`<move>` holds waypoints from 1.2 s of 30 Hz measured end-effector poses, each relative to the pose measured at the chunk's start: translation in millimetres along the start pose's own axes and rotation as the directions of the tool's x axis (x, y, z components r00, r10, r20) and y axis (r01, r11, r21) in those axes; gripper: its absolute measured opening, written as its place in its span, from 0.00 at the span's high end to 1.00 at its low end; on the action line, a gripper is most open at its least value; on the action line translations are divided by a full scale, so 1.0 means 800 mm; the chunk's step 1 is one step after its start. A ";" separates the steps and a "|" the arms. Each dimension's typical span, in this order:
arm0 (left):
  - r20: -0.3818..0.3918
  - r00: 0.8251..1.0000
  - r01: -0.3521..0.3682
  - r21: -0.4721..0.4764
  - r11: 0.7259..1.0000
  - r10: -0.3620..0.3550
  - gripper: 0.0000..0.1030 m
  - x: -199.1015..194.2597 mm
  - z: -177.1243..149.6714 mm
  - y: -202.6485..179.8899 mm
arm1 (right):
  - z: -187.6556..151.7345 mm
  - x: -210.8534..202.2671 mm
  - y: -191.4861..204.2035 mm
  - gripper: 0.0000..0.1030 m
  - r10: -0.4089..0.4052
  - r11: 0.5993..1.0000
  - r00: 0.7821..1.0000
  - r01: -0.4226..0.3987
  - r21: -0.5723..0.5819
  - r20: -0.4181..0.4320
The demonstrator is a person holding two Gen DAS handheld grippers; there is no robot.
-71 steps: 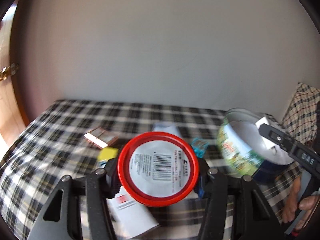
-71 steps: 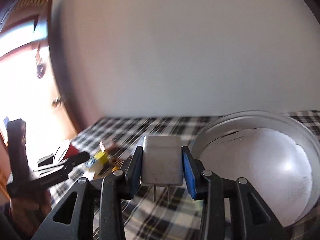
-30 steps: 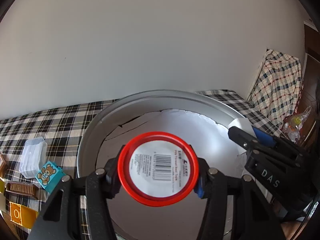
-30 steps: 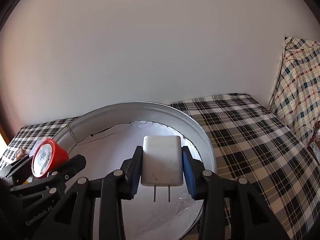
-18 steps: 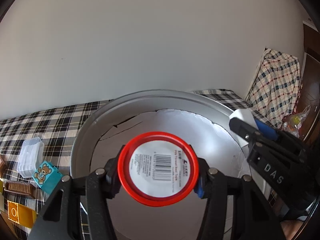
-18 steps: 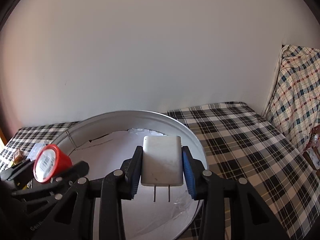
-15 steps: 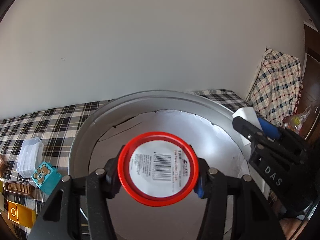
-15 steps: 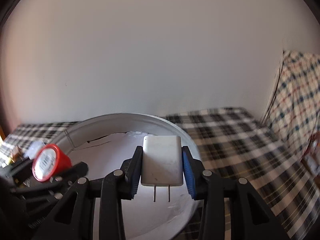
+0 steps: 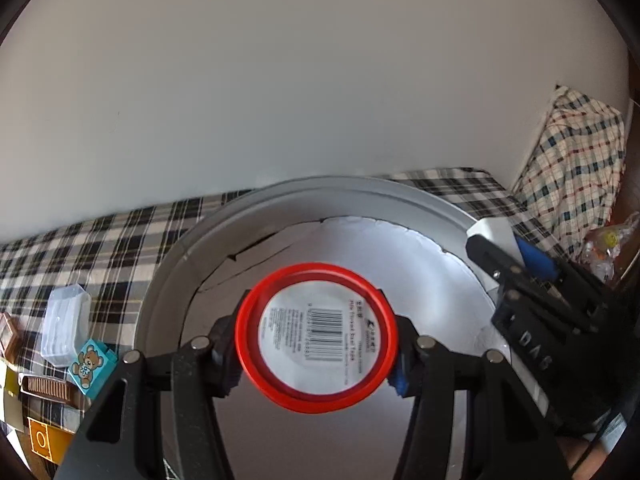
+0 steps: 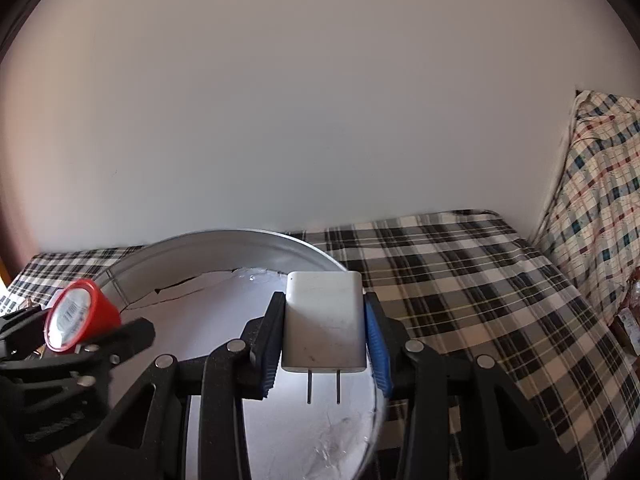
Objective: Organize rigid objects
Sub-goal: 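Drop tape roll into tin with left tool while right tool carries charger, then lower the white charger into the tin and open the right tool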
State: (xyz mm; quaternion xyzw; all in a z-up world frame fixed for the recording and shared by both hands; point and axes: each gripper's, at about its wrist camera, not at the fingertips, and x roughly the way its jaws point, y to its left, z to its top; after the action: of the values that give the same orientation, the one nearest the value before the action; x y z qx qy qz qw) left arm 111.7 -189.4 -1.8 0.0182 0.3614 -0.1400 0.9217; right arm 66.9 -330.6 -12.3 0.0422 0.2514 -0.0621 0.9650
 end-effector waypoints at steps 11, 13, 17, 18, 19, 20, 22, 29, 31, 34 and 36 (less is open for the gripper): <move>0.133 0.991 -0.023 -0.063 0.998 0.031 0.00 -0.035 -0.005 0.012 | -0.003 -0.013 -0.015 0.25 0.080 0.992 0.996 -0.083 0.100 0.033; 0.143 0.989 -0.015 -0.070 0.997 0.025 0.00 -0.042 -0.006 0.018 | -0.004 -0.025 -0.016 0.19 0.051 0.993 0.995 -0.060 0.100 0.090; 0.205 0.977 -0.044 -0.058 0.997 0.055 0.00 -0.061 -0.017 0.028 | -0.007 -0.050 -0.014 0.19 0.008 0.997 0.983 -0.023 0.077 0.185; 0.211 0.975 -0.052 -0.054 0.997 0.062 0.00 -0.065 -0.020 0.031 | -0.007 -0.051 -0.014 0.19 -0.005 0.997 0.981 -0.009 0.074 0.195; 0.218 0.974 -0.058 -0.052 0.997 0.068 0.00 -0.068 -0.023 0.034 | -0.009 -0.054 -0.014 0.19 -0.018 0.997 0.979 0.004 0.073 0.202; 0.224 0.972 -0.062 -0.051 0.997 0.072 0.00 -0.071 -0.027 0.038 | -0.010 -0.055 -0.014 0.19 -0.027 0.997 0.979 0.012 0.076 0.202; 0.232 0.968 -0.087 -0.058 0.995 0.098 0.00 -0.074 -0.035 0.047 | -0.011 -0.061 -0.015 0.19 -0.048 0.996 0.977 0.031 0.086 0.209; 0.250 0.951 -0.170 -0.057 0.984 0.179 0.00 -0.080 -0.058 0.070 | -0.020 -0.094 0.003 0.19 -0.115 0.988 0.943 0.075 0.138 0.313; 0.263 0.944 -0.195 -0.045 0.980 0.200 0.00 -0.083 -0.064 0.074 | -0.023 -0.096 0.010 0.19 -0.129 0.988 0.937 0.092 0.126 0.325; 0.271 0.937 -0.225 -0.014 0.974 0.220 0.00 -0.085 -0.071 0.079 | -0.025 -0.095 0.025 0.19 -0.176 0.984 0.929 0.157 0.082 0.327; 0.269 0.936 -0.233 -0.008 0.973 0.226 0.00 -0.086 -0.076 0.083 | -0.026 -0.096 0.033 0.19 -0.190 0.982 0.928 0.177 0.072 0.319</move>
State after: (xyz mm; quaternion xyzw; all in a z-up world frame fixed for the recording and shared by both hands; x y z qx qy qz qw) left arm 41.9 -100.5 -5.0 0.0523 0.2271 -0.0372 0.9717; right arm -5.9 -294.3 8.6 0.0278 0.0905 -0.1633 0.9820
